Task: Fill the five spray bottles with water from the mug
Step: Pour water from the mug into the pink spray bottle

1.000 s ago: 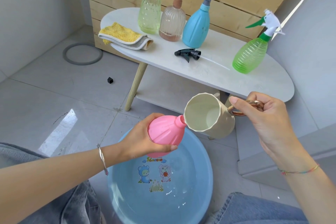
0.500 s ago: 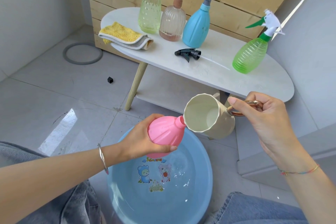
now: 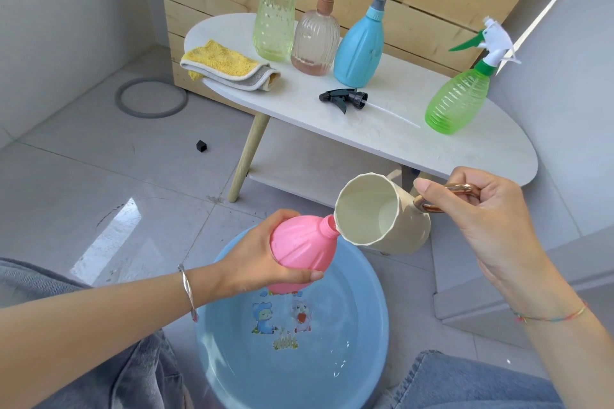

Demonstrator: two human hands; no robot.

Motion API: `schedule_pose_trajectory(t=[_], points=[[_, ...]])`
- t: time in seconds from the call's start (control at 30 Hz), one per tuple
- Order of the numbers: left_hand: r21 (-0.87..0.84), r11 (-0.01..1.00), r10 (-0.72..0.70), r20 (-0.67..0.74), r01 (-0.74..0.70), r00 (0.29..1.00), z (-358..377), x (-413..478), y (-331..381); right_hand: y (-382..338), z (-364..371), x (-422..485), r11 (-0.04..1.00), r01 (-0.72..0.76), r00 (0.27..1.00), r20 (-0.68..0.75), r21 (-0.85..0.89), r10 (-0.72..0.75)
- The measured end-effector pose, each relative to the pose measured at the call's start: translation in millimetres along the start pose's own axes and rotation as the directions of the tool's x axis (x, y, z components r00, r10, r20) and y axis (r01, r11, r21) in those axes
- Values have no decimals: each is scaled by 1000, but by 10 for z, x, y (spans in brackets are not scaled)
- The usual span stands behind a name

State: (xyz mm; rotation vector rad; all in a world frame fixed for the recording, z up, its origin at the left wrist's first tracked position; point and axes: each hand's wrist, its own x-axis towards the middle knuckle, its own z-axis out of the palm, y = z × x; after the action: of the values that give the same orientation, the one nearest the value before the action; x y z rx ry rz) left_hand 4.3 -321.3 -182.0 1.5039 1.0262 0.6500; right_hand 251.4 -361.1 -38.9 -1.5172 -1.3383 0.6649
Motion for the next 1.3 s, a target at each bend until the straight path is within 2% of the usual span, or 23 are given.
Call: schedule_pose_trajectory(t=[0.83,1.3], points=[[-3,1000,-19,8,19,1000,28,-27,-55,-56,30,-30,1000,29,999,20,0,-29],[-8,1000,-18,25,18,1000,56,-78,-55,-175,70,-64,997,22,999,37,-73,-19]])
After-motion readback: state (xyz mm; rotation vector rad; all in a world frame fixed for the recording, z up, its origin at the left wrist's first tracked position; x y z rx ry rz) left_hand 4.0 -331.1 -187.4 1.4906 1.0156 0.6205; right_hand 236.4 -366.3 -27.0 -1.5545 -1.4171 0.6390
